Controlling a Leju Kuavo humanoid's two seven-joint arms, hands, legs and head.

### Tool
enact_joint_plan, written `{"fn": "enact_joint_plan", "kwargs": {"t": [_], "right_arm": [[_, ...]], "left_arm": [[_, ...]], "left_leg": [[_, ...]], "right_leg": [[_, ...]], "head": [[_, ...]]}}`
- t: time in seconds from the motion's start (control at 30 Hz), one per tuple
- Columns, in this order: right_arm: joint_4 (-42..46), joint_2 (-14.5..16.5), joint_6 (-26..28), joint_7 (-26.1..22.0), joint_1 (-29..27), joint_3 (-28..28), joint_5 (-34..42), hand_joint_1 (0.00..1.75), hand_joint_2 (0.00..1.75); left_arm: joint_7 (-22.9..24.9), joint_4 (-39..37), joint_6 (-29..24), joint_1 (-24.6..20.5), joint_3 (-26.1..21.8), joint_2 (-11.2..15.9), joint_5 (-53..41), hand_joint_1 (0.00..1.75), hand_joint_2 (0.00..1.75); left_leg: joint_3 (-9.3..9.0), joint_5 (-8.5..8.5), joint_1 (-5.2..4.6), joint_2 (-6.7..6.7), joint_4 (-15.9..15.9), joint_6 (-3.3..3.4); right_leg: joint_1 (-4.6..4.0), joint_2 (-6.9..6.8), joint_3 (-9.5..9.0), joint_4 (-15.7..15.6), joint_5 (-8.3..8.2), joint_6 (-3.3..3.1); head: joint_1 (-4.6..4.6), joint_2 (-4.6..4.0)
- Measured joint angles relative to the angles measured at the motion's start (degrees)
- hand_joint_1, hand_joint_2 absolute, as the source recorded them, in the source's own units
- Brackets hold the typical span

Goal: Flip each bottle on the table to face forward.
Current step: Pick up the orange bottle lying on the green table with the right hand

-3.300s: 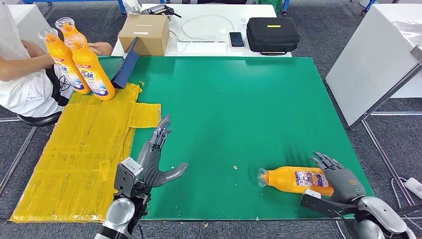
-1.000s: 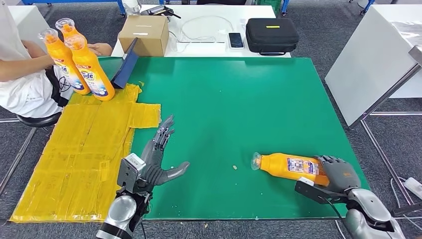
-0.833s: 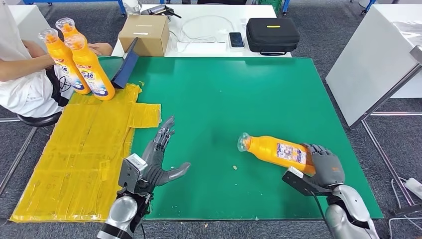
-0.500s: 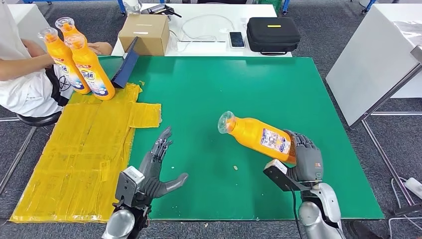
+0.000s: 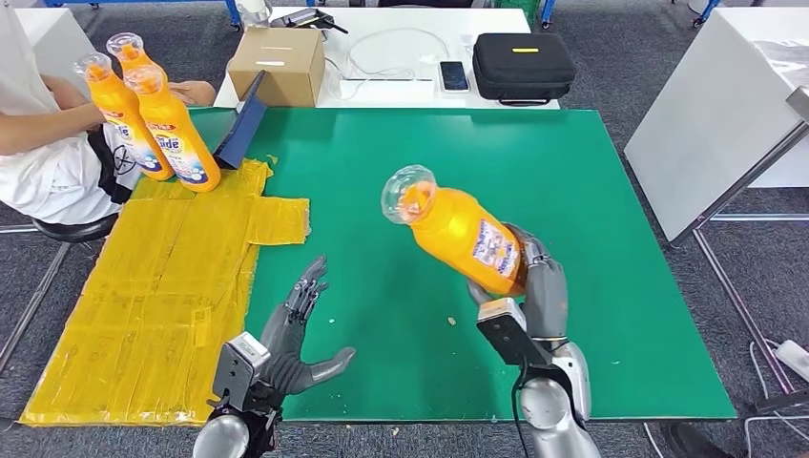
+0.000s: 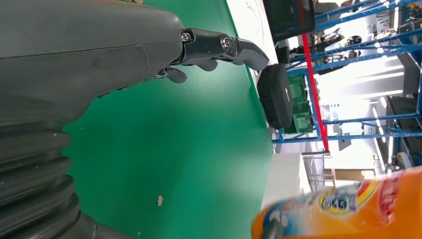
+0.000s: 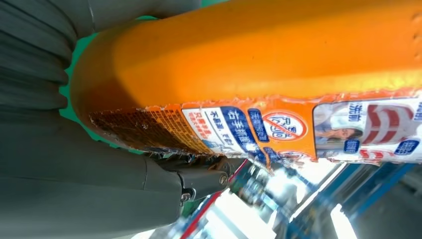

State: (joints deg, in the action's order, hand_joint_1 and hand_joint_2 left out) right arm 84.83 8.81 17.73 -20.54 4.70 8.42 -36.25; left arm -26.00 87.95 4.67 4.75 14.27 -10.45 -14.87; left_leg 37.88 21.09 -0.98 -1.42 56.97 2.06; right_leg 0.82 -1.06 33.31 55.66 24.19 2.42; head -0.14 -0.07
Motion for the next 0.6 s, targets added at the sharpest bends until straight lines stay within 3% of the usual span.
{"fn": "enact_joint_plan", "kwargs": {"t": [0.23,0.6], "right_arm": [[-0.9,2.9,-2.9,-1.9,0.2,3.8,3.8,1.75,1.75],[-4.7,3.7,-5.6,-4.9,0.0,8.8,7.5,1.75,1.75]], "left_arm": [[0.2,0.3,0.9,-0.7,0.5,0.0,-0.1,0.0,1.75],[2.7,-2.8,-0.4,-8.3,6.1,-1.1,2.0,0.0,1.75]], "left_leg": [[0.0,-0.01,0.02,0.01,0.0,-0.01],[0.12,-0.04,0.0,0.0,0.0,0.01]], "right_leg": [[-0.01,0.0,0.03,0.0,0.02,-0.02],[0.01,-0.01,0.13,0.0,-0.07,0.02]], "head": [[0.01,0.0],[0.0,0.01]]}}
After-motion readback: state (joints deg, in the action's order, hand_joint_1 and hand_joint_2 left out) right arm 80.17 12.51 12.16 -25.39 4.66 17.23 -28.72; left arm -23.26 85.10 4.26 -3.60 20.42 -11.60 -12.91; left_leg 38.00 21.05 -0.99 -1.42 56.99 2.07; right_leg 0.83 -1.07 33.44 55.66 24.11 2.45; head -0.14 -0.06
